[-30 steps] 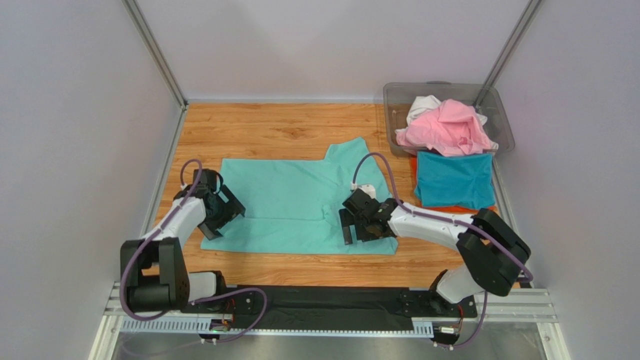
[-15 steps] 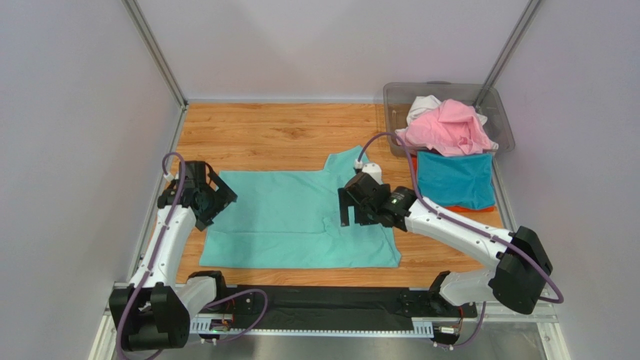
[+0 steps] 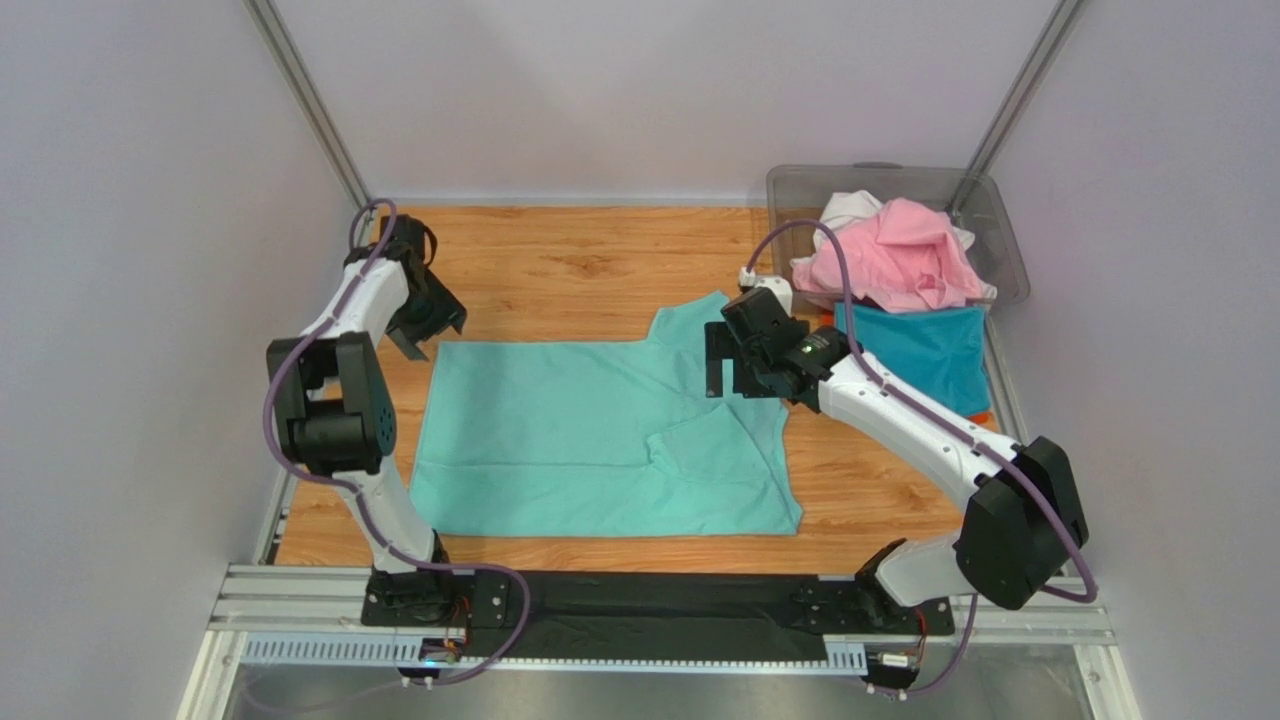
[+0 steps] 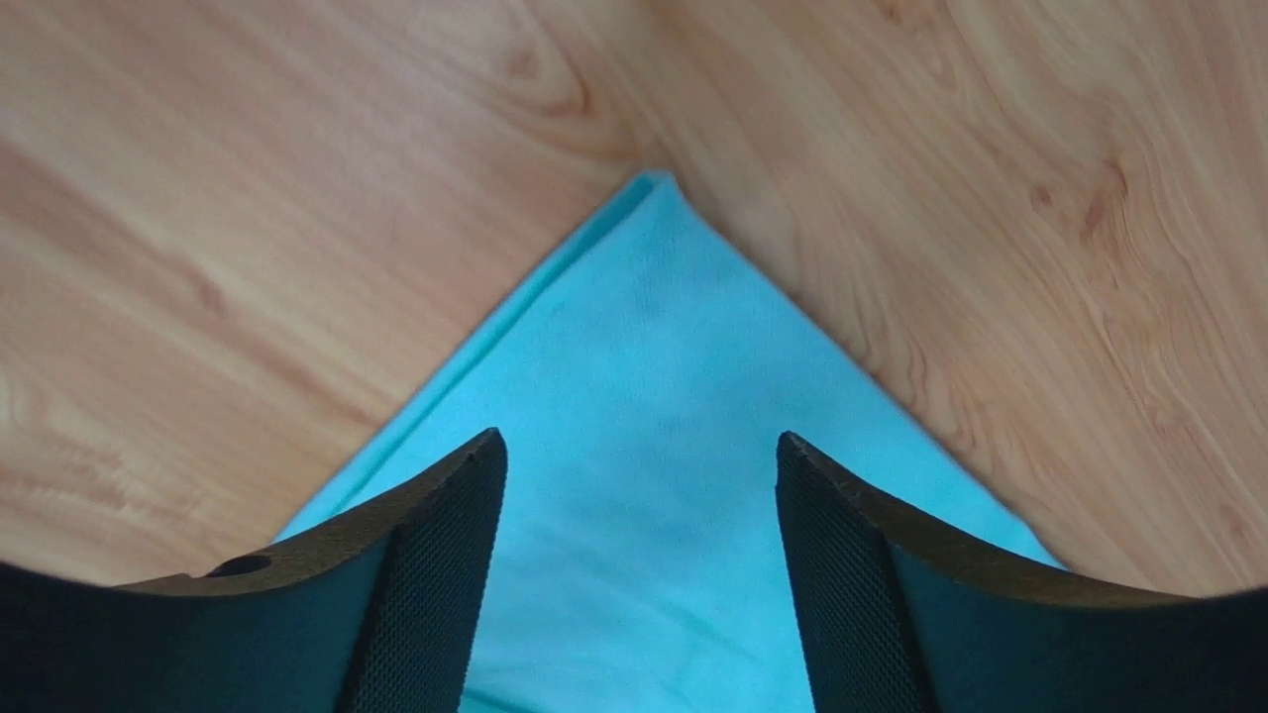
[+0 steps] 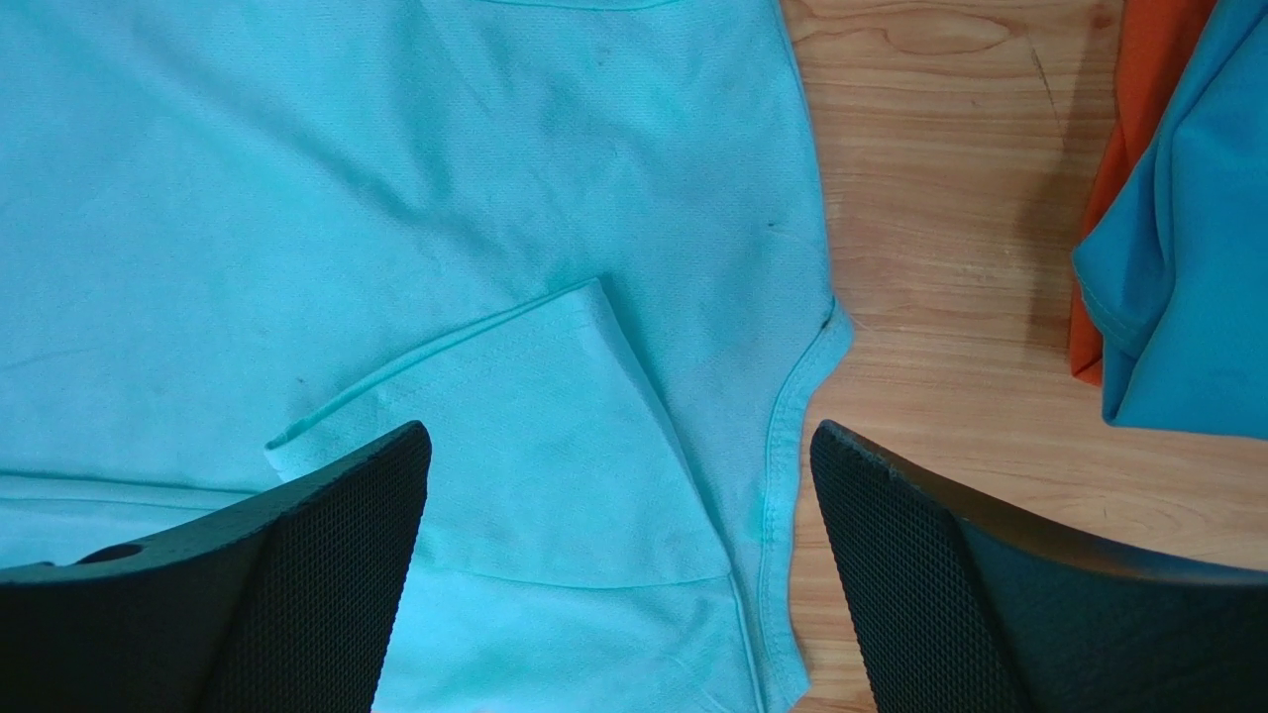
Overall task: Fold and stack the t-shirts
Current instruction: Fold the tshirt
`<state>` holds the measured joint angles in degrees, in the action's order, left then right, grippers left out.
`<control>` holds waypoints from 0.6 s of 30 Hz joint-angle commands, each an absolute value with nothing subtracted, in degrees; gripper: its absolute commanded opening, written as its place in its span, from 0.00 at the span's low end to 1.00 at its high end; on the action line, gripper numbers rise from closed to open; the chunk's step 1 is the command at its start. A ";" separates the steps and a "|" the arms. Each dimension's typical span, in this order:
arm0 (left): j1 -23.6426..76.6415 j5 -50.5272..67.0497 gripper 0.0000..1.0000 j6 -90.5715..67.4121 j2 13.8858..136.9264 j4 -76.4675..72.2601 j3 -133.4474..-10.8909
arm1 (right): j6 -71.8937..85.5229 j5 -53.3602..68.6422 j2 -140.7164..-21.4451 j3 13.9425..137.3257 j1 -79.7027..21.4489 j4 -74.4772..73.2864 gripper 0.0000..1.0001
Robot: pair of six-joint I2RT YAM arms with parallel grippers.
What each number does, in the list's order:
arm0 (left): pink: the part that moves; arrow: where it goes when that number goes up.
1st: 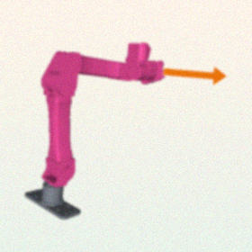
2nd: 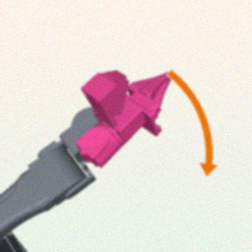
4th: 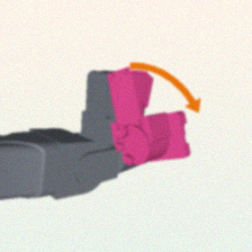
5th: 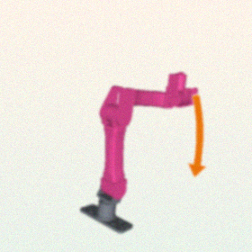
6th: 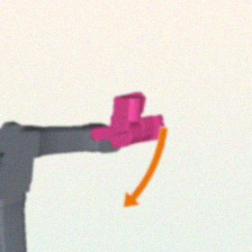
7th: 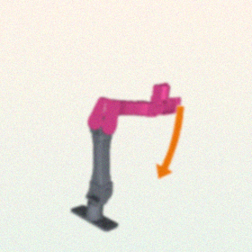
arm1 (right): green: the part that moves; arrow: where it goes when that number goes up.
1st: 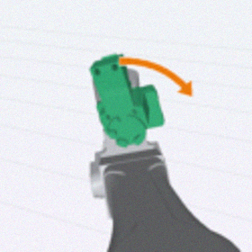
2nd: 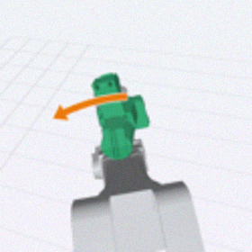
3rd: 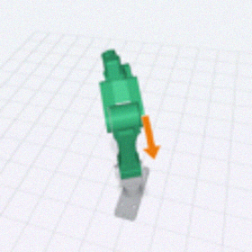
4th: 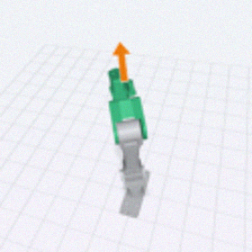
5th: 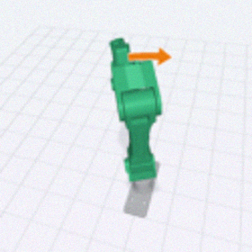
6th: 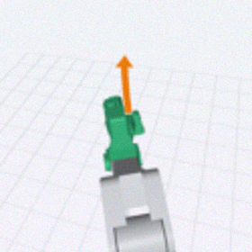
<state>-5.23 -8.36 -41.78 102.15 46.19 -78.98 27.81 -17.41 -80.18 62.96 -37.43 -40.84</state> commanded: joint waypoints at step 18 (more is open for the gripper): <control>-8.61 -5.72 0.26 -38.06 124.10 47.46 -95.89 | 23.38 -12.75 -86.13 63.81 -31.29 -35.42 1.00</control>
<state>-8.62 -7.20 -38.28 123.35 47.09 -95.39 24.53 -13.54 -84.90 62.63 -32.60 -38.24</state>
